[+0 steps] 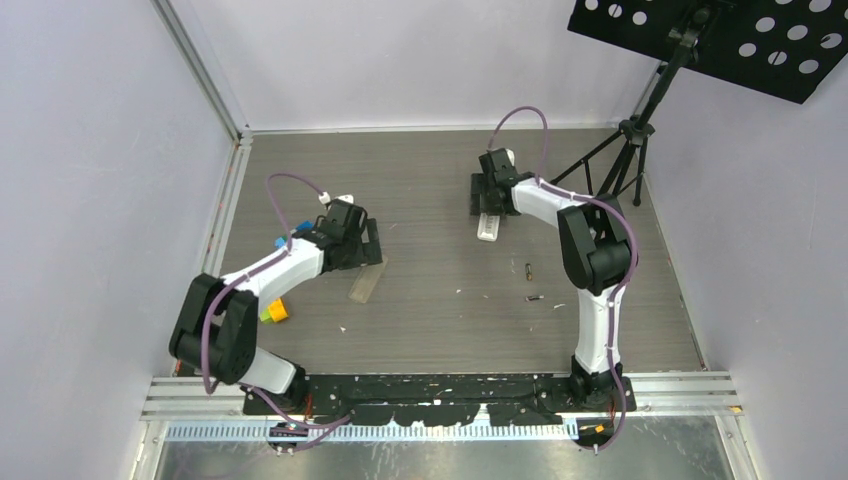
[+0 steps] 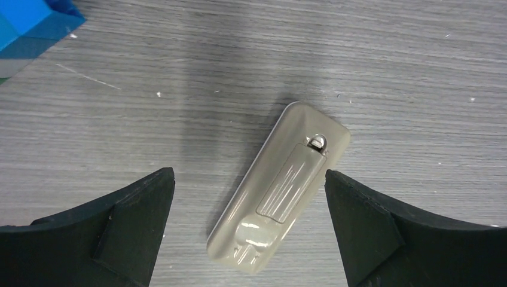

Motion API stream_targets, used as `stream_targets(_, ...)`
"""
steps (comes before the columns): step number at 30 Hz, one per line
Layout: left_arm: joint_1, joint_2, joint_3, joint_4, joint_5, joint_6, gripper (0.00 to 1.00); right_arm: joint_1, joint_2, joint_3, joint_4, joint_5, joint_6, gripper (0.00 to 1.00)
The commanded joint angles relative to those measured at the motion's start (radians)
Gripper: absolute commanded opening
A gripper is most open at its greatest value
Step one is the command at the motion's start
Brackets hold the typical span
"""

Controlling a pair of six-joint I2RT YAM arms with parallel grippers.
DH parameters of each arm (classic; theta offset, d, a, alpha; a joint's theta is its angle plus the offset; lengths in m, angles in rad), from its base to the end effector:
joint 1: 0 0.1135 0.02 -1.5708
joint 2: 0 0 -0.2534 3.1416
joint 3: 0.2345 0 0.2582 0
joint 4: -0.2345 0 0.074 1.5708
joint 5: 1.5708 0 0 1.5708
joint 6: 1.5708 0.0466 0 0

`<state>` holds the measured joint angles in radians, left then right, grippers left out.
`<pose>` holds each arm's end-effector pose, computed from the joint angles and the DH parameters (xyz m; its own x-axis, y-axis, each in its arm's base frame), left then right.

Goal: Load the batteries into the remote control

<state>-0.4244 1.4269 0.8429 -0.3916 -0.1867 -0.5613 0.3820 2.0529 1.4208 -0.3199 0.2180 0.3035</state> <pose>0.2709 -0.1129 0.1767 -0.8037 -0.2108 -0.5565 -0.1394 0.9758 -0.1683 0.4166 0.1565 0.1407 -0.7953 -0.0050 -0.6062 -0.0103 0.9999 0.0052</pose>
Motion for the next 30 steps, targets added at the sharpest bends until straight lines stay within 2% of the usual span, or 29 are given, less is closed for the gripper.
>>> stream_targets(1, 0.006, 0.057, 0.032, 0.079, 0.011, 0.047, 0.99, -0.001, -0.041, 0.040, -0.026, 0.000, 0.000, 0.83)
stream_targets(3, 0.006, 0.075, 0.030, 0.077, 0.006, 0.064, 0.99, -0.001, -0.079, 0.034, -0.050, -0.004, 0.013, 0.88)
stream_targets(7, 0.006, 0.112, 0.028, 0.088, 0.054, 0.099, 0.97, 0.000, -0.142, 0.032, -0.110, -0.044, 0.061, 0.90)
stream_targets(13, -0.013, 0.140, -0.020, 0.117, 0.182, 0.092, 0.71, 0.005, -0.217, 0.005, -0.168, -0.112, 0.166, 0.90)
stream_targets(18, -0.082, 0.113, -0.072, 0.162, 0.209, 0.121, 0.66, 0.066, -0.277, -0.045, -0.182, -0.118, 0.178, 0.89)
stream_targets(23, -0.146, 0.082, -0.119, 0.219, 0.245, 0.144, 0.55, 0.167, -0.322, -0.099, -0.186, -0.136, 0.204, 0.85)
stream_targets(26, -0.156, 0.058, -0.160, 0.275, 0.336, 0.163, 0.48, 0.220, -0.342, -0.149, -0.166, -0.186, 0.228, 0.82)
stream_targets(28, -0.162, 0.027, -0.186, 0.307, 0.404, 0.185, 0.47, 0.241, -0.363, -0.194, -0.156, -0.226, 0.259, 0.82)
stream_targets(30, -0.162, -0.012, -0.214, 0.324, 0.419, 0.187, 0.60, 0.250, -0.389, -0.256, -0.107, -0.306, 0.282, 0.83)
